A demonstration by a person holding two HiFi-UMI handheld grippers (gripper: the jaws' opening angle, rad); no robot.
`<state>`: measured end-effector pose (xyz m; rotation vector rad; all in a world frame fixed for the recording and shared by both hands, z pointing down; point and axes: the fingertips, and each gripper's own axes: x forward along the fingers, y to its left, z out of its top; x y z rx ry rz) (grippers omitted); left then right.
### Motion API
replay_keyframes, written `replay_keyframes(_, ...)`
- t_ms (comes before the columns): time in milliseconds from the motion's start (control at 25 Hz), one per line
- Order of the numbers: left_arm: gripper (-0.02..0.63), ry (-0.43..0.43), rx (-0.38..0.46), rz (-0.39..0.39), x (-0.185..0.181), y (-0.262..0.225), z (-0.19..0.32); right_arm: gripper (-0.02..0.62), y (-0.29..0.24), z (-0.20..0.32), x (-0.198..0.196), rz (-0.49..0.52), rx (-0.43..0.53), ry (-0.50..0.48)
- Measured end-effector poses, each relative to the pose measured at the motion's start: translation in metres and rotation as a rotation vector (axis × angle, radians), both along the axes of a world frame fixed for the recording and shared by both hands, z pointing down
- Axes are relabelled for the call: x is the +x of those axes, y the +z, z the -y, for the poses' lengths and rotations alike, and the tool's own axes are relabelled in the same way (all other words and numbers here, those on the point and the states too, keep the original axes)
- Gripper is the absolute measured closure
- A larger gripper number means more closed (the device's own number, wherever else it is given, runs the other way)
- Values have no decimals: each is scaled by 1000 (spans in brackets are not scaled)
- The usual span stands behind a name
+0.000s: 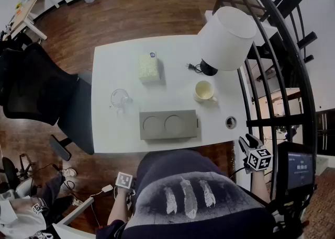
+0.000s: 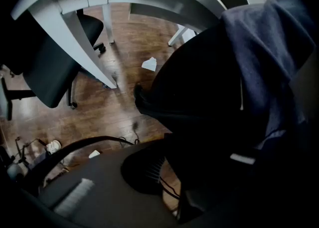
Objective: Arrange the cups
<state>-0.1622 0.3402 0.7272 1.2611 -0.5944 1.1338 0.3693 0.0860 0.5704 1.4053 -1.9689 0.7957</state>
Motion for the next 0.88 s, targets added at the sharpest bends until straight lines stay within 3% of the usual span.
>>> replay_keyframes(160, 591, 3, 143, 85, -51, -9, 29, 414, -11, 50, -50, -12, 60, -146)
replay_keyframes(280, 591, -56, 398, 156, -90, -55, 100, 387, -16, 83, -74, -79, 89, -251)
replay_keyframes(440, 591, -246, 695, 101, -109, -139, 201, 385, -18, 121, -102, -154, 101, -389)
replay_keyframes(520, 591, -276, 814, 89, -113, -179, 241, 385, -21, 137, -113, -157, 107, -420)
replay_keyframes(680, 591, -207, 982, 69, -91, -231, 304, 373, -26, 160, -133, -187, 102, -507)
replay_keyframes(880, 591, -43, 1104, -11, -20, -259, 351, 373, -22, 175, -161, -241, 99, -634)
